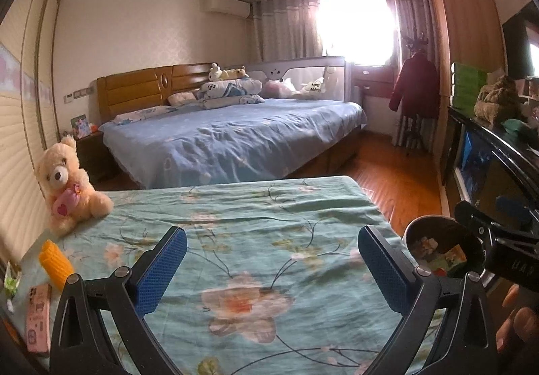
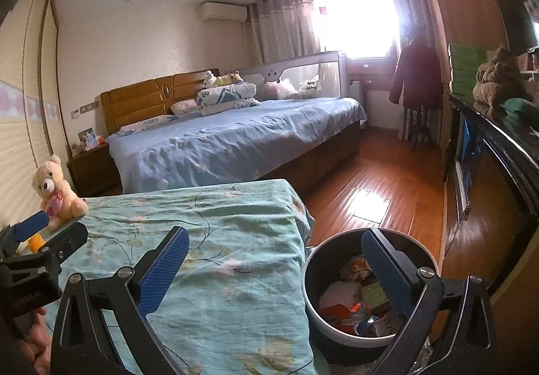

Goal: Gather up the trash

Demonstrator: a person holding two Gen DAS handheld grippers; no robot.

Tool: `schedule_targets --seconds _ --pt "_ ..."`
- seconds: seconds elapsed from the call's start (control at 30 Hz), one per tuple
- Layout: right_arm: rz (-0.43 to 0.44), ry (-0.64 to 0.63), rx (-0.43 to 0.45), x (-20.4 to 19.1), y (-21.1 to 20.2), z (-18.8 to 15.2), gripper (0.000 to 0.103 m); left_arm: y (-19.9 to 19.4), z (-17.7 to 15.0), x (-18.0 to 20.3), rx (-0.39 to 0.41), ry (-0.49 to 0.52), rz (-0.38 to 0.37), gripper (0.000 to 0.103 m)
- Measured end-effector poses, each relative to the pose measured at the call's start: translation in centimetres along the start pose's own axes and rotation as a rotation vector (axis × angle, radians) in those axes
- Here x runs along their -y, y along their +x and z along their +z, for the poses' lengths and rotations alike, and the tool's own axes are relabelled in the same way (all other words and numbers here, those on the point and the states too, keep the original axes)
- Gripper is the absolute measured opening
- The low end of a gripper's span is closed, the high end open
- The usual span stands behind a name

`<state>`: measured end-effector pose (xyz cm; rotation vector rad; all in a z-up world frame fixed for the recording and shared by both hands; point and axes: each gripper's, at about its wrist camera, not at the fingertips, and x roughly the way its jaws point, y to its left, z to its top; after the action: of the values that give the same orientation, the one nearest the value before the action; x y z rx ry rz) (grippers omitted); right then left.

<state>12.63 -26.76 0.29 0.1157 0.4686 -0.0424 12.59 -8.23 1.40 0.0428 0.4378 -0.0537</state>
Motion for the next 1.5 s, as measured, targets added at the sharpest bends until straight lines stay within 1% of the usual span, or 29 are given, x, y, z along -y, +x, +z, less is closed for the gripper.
schedule_targets --seconds 0.17,0.43,0.97,1.5 --pt "0.002 -0.005 -0.001 -0.2 -0.03 -0.03 0.103 0.52 0.06 -1.03 0.006 -0.014 -0.005 0.102" --pt "0.008 0.003 -0.01 -0.18 0.13 -0.05 0.103 0.47 -0.07 -1.29 0.016 -0.005 -0.01 0.102" --pt "0.014 0.011 -0.015 -0.09 -0.08 -0.25 0.103 0.3 -0.36 -1.19 0.033 0.016 -0.011 0.102" --pt "0.02 0.02 -0.016 -0.07 -0.45 -0.22 0.103 0.46 -0.36 -1.27 0.022 0.011 -0.03 0.102"
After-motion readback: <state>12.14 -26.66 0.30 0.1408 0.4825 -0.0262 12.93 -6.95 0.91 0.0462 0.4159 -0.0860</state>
